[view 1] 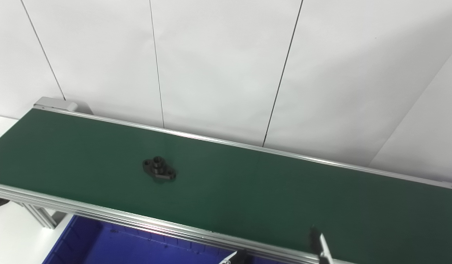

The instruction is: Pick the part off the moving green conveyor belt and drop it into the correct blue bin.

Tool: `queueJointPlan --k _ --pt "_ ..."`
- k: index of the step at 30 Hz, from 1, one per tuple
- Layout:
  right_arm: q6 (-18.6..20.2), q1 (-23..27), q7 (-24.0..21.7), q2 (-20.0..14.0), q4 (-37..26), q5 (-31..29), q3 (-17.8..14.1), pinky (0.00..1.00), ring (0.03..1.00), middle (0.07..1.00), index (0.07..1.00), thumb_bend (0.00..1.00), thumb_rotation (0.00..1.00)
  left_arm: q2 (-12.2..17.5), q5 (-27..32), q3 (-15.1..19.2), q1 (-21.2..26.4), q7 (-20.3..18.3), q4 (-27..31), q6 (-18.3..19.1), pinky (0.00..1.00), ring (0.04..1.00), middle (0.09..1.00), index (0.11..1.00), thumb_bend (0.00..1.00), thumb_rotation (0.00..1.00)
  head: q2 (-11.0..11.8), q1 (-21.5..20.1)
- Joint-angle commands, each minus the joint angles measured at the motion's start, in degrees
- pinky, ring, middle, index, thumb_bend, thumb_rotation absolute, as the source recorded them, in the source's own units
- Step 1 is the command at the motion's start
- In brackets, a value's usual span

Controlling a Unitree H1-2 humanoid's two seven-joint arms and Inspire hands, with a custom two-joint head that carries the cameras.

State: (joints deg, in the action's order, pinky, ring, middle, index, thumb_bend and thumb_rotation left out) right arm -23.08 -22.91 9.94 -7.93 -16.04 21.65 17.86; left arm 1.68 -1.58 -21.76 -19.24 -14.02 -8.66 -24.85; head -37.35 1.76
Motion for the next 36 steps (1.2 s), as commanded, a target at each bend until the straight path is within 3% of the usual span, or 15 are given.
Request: queueJointPlan --k 1,9,20,30,36 --pt "1.24 1.86 -1.38 1.03 -1.68 0.24 -0.71 0.94 0.971 1.000 1.000 0.90 0.79 -0.33 0.58 -0.30 0.42 -0.56 1.47 -1.69 0.93 0.955 0.953 0.925 0.91 0.54 0.01 0.03" --pt "9.69 9.30 -6.06 4.53 -2.94 2.81 -2.72 0.82 0.883 0.956 0.999 0.90 0.70 0.15 0.35 -0.43 0.83 -0.80 1.37 -2.04 0.90 0.955 0.970 0.947 0.88 0.56 0.31 -0.43" --pt "24.43 19.07 -14.19 5.52 -5.51 20.98 -1.55 0.74 0.877 0.922 0.944 0.88 0.80 0.07 -0.37 -0.66 1.18 -0.75 1.17 -1.88 0.98 0.982 0.976 0.950 0.88 0.57 0.70 -1.05" --pt "30.00 27.22 -15.95 7.41 0.29 27.80 -0.35 0.68 0.836 0.881 0.911 0.91 0.71 -0.23 0.15 -0.83 1.71 -0.65 -0.04 -2.06 0.97 0.969 0.963 0.945 0.89 0.56 1.18 -1.09" --pt "30.71 32.32 -14.78 7.73 5.46 29.52 0.51 0.67 0.812 0.859 0.901 0.93 0.65 -0.37 -0.47 -1.00 1.97 -0.34 -0.45 -1.98 0.96 0.964 0.964 0.944 0.89 0.57 1.52 -0.83"
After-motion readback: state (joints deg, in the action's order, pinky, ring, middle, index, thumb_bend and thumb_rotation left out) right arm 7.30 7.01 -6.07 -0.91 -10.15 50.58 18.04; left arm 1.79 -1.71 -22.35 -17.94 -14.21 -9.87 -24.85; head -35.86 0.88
